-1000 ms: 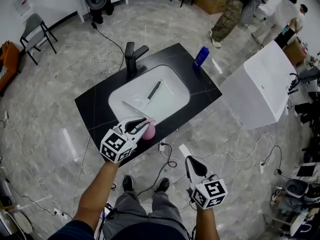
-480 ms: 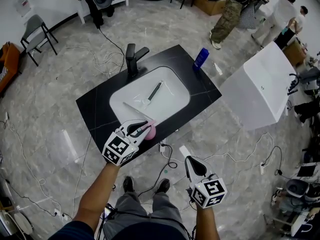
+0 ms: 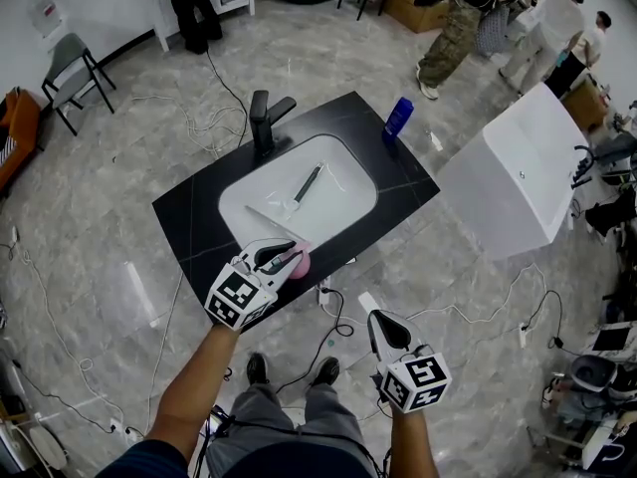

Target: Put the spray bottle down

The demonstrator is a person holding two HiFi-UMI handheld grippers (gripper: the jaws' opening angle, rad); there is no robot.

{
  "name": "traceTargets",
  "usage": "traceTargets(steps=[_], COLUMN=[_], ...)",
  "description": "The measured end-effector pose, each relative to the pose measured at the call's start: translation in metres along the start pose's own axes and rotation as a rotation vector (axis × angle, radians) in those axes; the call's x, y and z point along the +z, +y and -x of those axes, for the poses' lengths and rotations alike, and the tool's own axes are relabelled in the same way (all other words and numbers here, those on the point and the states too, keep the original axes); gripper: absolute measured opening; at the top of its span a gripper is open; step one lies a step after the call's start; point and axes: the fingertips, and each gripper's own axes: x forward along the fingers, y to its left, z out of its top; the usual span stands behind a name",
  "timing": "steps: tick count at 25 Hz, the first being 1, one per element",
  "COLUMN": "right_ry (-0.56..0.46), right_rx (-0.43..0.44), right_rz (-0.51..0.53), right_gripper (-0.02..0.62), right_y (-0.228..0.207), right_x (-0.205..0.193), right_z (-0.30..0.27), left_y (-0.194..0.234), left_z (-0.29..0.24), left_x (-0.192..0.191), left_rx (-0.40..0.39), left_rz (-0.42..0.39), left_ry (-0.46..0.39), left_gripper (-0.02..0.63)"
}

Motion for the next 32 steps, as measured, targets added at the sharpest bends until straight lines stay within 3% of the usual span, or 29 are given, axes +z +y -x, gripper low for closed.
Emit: traceTargets(steps=[12, 32], right_ry=[-0.014, -0.036], right_rx=[-0.004, -0.003], right_rz=[0.001, 0.006], right_gripper=[0.011, 0.011], right_y=[0.003, 0.005], right_x=[0.001, 0.012], right_z=[0.01, 0.019], left_y=[-0.019, -0.003], left_z=[-0.001, -0.002], left_x=[0.003, -0.001], left_rx=[-0.03, -0.002], left_rz=[0.003, 0.019], left_ry=[0.004, 0.042], left_gripper=[0.086, 0.119])
